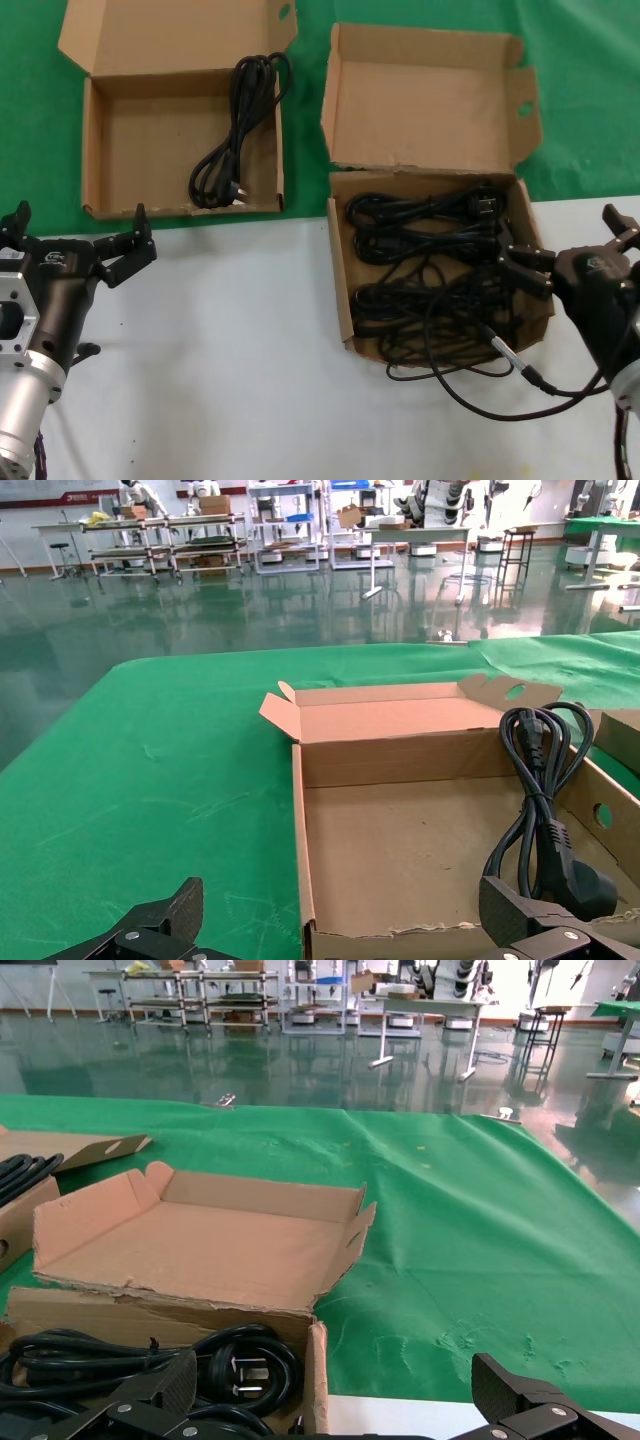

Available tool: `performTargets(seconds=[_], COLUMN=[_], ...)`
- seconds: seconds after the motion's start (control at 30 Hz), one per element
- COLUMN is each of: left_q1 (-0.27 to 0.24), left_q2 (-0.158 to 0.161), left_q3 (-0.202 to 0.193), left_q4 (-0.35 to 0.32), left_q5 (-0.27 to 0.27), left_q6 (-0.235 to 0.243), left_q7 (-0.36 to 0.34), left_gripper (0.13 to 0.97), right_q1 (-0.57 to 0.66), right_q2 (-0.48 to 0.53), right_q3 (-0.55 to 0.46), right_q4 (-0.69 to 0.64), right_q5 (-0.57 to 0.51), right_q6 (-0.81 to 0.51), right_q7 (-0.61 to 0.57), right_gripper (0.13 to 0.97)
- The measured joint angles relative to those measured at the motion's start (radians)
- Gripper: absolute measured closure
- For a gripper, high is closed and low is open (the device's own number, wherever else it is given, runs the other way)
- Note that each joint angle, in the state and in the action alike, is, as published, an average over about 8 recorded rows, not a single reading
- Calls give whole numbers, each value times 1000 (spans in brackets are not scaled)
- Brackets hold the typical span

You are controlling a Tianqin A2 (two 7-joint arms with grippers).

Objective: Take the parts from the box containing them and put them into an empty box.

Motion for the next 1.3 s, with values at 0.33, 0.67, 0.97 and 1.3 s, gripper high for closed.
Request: performTargets(seconds=[0.33,0.67,0.97,1.3], left_q1=[0,0,0,0], left_q2=[0,0,0,0], left_q3=[0,0,0,0], left_q4=[0,0,0,0], left_q5=[0,0,0,0], left_q6=[0,0,0,0], left_q7=[0,0,0,0], left_gripper=[132,132,132,132], right_q1=[0,0,0,0], right_q2=[0,0,0,0], right_q3=[0,0,0,0], right_q4=[0,0,0,0], right_q5=[0,0,0,0], right_q6=[0,0,0,0], right_q7=[0,0,0,0], right_gripper=[129,129,129,129])
